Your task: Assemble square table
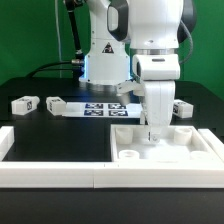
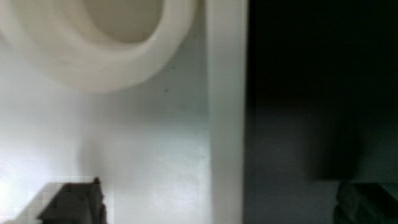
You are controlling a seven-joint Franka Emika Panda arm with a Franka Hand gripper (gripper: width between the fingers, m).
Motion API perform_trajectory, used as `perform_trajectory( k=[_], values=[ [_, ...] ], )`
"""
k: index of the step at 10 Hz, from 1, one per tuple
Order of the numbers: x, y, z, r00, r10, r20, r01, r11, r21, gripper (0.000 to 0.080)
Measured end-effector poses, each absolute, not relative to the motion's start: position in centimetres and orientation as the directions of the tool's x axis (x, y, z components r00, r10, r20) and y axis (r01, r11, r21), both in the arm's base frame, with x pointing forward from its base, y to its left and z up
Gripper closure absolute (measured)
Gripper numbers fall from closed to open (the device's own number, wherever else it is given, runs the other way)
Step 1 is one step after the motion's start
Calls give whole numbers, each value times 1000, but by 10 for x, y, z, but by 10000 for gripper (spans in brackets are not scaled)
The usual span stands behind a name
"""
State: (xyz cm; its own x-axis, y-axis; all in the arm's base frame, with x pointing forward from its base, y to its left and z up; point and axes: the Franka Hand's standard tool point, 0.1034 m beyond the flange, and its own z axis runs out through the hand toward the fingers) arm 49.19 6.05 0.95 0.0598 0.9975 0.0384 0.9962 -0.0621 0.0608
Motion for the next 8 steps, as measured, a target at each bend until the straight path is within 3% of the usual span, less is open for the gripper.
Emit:
perform_trajectory(
  k=[3, 5, 8],
  values=[
    [475, 82, 40, 217, 975, 38, 973, -219, 67, 150],
    [463, 108, 58, 451, 892, 33, 891, -452, 40, 150],
    [461, 123, 60, 657, 752, 51, 752, -659, 20, 150]
  ],
)
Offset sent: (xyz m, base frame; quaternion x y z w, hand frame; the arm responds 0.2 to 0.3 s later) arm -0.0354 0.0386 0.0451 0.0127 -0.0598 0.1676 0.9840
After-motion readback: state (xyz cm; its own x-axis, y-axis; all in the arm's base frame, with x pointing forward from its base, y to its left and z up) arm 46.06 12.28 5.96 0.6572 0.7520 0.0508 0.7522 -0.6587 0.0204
